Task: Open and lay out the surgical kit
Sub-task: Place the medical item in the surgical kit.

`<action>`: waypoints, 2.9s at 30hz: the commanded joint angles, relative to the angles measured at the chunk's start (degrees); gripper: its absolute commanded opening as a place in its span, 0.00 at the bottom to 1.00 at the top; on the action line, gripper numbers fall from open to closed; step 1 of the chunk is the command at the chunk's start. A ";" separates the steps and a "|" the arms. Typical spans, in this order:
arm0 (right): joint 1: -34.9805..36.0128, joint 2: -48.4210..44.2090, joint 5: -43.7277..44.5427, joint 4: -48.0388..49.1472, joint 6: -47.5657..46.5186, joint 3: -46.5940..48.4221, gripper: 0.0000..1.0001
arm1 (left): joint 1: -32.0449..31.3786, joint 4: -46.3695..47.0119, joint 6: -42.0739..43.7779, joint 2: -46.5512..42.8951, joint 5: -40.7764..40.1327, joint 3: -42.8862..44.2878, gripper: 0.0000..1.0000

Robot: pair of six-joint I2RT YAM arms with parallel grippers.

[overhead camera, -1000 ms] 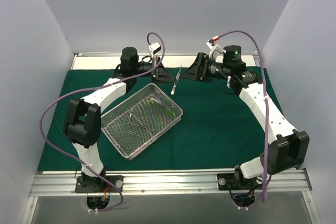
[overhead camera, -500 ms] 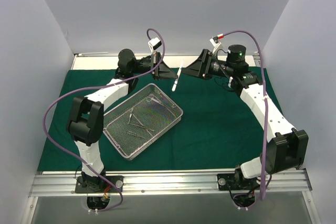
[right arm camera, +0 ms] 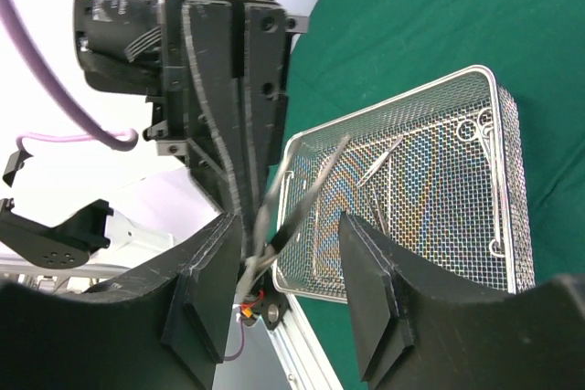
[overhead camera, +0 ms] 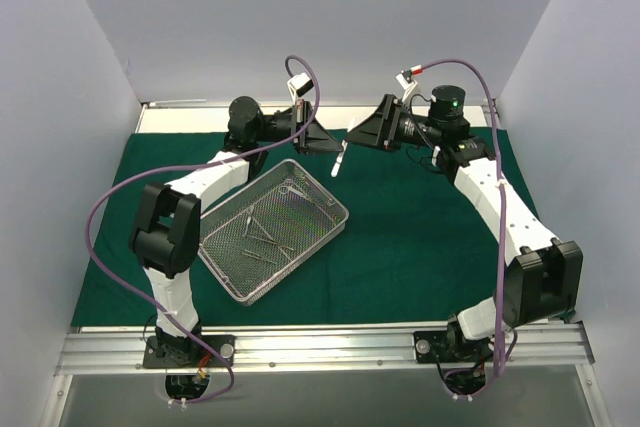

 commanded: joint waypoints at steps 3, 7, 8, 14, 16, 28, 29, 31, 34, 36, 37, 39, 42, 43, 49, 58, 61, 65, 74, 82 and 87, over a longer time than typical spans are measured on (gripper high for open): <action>-0.35 0.47 -2.19 4.44 0.75 -0.21 0.45 | -0.52 7.04 -2.14 -0.29 0.82 0.53 0.02; -0.35 0.74 -2.98 5.23 1.27 -0.21 0.43 | -0.52 7.74 -2.67 -0.29 0.99 0.35 0.02; -0.35 0.74 -3.24 5.58 1.62 -0.30 0.43 | -0.43 7.92 -2.84 -0.20 0.91 0.44 0.02; -0.35 0.56 -5.52 9.71 4.17 -1.27 0.40 | -0.78 10.11 -4.60 0.76 1.08 1.23 0.02; -0.36 0.48 -6.05 10.50 4.35 -1.62 0.39 | -0.87 10.99 -5.30 1.12 1.08 1.40 0.02; -0.27 0.83 -5.01 3.94 -0.46 0.22 0.00 | -0.61 6.44 -1.10 0.86 0.73 0.88 0.18; -0.27 1.00 -3.96 1.13 -2.75 1.27 0.00 | -0.43 0.60 1.26 -0.19 0.56 0.62 0.25; -0.27 1.96 0.00 -9.23 -10.28 5.40 0.00 | 0.71 -6.81 9.78 -1.60 -0.41 -0.08 0.37; -0.18 4.25 7.53 -23.04 -21.00 12.34 0.00 | 2.29 -24.27 20.77 -4.50 -1.03 -0.18 0.46; -0.09 5.04 13.25 -28.83 -24.46 16.20 0.00 | 4.83 -32.64 29.73 -6.78 -2.69 -0.09 0.50; 0.17 5.31 21.03 -30.87 -26.31 17.79 0.00 | 5.80 -41.99 32.98 -7.58 -3.66 0.08 0.51; 0.96 6.88 29.50 -35.43 -30.53 20.78 0.00 | 8.70 -55.19 46.10 -10.12 -8.83 2.01 0.64; 4.20 10.21 46.28 -40.80 -37.73 27.10 0.00 | 10.38 -79.83 63.26 -11.97 -21.96 7.79 0.94; 5.43 11.36 50.68 -42.30 -40.01 30.25 0.00 | 10.29 -87.45 66.12 -12.15 -25.25 9.13 0.94; 12.56 19.01 77.40 -44.25 -59.16 31.43 0.00 | 11.26 -94.83 68.88 -19.08 -46.26 5.99 0.94; 12.65 32.02 99.93 -37.06 -81.50 23.88 0.00 | 12.58 -87.71 65.36 -31.57 -46.82 -3.77 0.94; 12.39 31.85 98.91 -28.01 -92.48 20.19 0.00 | 12.58 -86.57 64.30 -35.08 -45.85 -6.32 0.94; 10.29 31.50 94.59 -17.91 -104.17 15.35 0.00 | 12.49 -87.96 65.00 -36.59 -46.02 -7.12 0.94; 4.22 35.11 71.39 -26.84 -115.44 20.18 0.00 | 11.79 -89.63 65.88 -38.78 -48.66 -9.58 0.94; 1.23 35.02 64.70 -31.59 -119.31 18.95 0.00 | 11.44 -93.41 68.08 -38.43 -51.04 -8.44 0.94; 0.35 35.19 67.24 -30.19 -119.93 15.17 0.00 | 11.70 -92.28 67.56 -37.99 -51.12 -8.79 0.94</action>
